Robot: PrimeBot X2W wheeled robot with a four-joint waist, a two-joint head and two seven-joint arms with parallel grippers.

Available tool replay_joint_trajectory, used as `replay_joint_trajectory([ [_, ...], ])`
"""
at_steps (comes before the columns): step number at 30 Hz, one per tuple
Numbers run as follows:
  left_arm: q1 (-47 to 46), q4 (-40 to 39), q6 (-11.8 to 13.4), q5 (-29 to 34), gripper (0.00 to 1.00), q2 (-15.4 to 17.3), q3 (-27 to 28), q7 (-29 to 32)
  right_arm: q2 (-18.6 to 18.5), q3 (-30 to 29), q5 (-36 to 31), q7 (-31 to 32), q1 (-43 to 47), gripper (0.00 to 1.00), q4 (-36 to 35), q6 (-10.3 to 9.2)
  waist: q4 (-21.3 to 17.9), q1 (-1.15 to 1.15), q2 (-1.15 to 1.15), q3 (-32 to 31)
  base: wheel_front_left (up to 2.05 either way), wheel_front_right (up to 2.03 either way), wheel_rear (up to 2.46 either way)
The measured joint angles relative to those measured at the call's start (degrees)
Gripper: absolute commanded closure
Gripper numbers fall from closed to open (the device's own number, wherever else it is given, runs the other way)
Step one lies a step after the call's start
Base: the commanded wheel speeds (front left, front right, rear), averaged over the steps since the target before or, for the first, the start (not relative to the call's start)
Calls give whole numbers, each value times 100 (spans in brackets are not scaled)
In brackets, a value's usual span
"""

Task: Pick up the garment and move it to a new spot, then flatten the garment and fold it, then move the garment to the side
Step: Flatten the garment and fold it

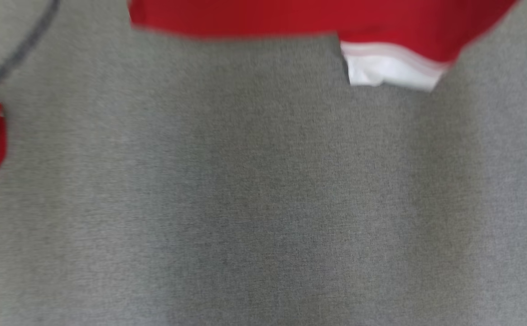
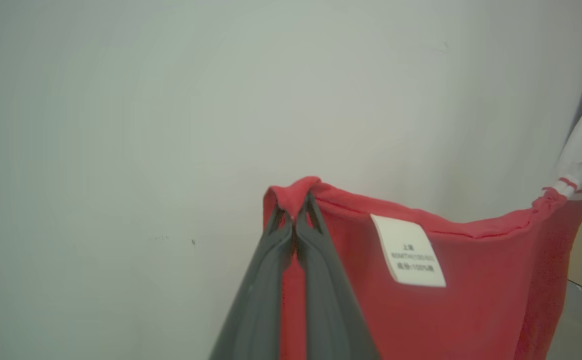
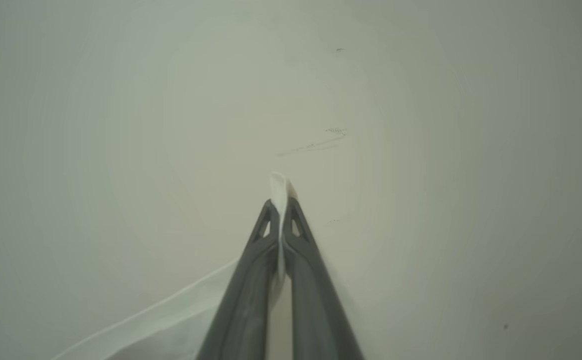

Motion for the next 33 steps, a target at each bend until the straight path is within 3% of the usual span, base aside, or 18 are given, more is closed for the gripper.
replay_joint_trajectory([
  [7, -1276, 784, -1, -371, 100, -116, -319, -257, -105, 299, -435, -252, -1542, 100, 1204, 0, -177, -1, 0, 588, 0, 0, 0],
  [19, -2361, 1803, -1, -903, 100, -222, -780, -956, -236, 689, -711, -780, -3063, 100, 2726, 0, -401, -2, -1, 1122, 0, 0, 0],
  [28, -2162, 1636, -1, -1224, 100, -126, -1412, -1322, -204, 1099, -393, -1104, -3015, 100, 3089, 0, -352, -2, -1, 1128, 0, 0, 0],
  [33, -1377, 1179, -1, -1473, 100, 14, -1761, -1872, -432, 1461, 345, -1234, -1931, 100, 2527, 0, -328, -3, -1, 918, 0, 0, 0],
])
